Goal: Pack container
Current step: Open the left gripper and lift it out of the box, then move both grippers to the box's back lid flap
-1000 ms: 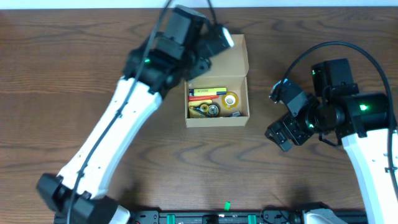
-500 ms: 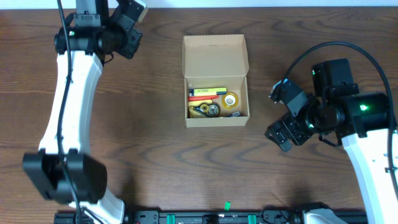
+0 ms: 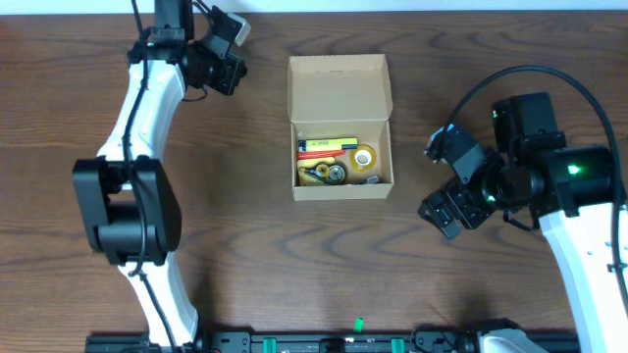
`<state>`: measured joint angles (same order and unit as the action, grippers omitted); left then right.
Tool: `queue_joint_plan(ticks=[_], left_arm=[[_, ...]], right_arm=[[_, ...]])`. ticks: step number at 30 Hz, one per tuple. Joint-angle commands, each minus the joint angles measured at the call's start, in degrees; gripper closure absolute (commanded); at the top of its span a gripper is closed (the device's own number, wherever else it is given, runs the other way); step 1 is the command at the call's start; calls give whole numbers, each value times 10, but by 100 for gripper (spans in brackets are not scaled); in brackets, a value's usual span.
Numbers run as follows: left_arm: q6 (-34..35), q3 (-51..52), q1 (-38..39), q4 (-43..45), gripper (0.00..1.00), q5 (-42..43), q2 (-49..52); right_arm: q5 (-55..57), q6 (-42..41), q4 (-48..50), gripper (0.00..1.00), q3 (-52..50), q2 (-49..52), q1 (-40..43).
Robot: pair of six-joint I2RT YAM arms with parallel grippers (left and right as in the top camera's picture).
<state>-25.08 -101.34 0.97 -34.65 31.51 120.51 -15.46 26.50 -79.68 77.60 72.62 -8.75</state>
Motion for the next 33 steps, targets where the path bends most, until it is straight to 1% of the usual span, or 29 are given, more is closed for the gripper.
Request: queue_joint_plan(ticks=[1, 6, 9, 11, 13, 14, 15, 16, 17, 18, 19, 20, 21, 22, 24, 25, 29, 33], left_arm=[[53, -4, 0, 14, 94, 30, 20], [124, -4, 1, 41, 94, 51, 41], [134, -4, 10, 41, 94, 70, 55], [136, -4, 21, 38, 94, 76, 62], [145, -4, 30, 36, 94, 78, 65], [149, -4, 33, 35, 94, 83, 67], [149, -4, 38, 33, 94, 91, 70], [151, -4, 43, 30, 94, 92, 73], [151, -4, 46, 27, 94, 92, 77], [151, -4, 49, 26, 94, 92, 82], [151, -4, 53, 26, 94, 94, 85], [151, -4, 56, 26, 94, 96, 87], [151, -4, 59, 26, 94, 96, 89], [151, -4, 61, 27, 94, 97, 90], [155, -4, 64, 30, 94, 97, 92], [160, -4, 65, 32, 94, 97, 92], [166, -4, 67, 40, 94, 112, 93], [176, -4, 68, 54, 94, 132, 93]], right_arm=[[-2, 6, 0, 1, 3, -5, 4], [-3, 5, 5, 1, 3, -5, 4], [-27, 5, 17, 1, 3, -5, 4], [-84, -1, 34, 1, 3, -5, 4], [-126, -5, 71, 1, 3, -3, 4], [-148, -19, 104, 1, 3, -3, 4], [-150, -40, 138, 1, 3, -3, 4], [-136, -75, 184, 4, 3, -2, 5], [-115, -101, 224, 14, 3, 0, 5], [-93, -118, 256, 40, 3, 2, 5], [-51, -146, 298, 99, 3, 7, 6], [-1, -186, 338, 99, 3, 17, 7], [28, -206, 364, 99, 3, 25, 10], [52, -214, 392, 99, 3, 40, 14], [65, -217, 435, 99, 3, 73, 25], [65, -229, 454, 99, 3, 93, 32], [52, -365, 528, 99, 3, 202, 84], [-37, -435, 608, 99, 3, 303, 122]])
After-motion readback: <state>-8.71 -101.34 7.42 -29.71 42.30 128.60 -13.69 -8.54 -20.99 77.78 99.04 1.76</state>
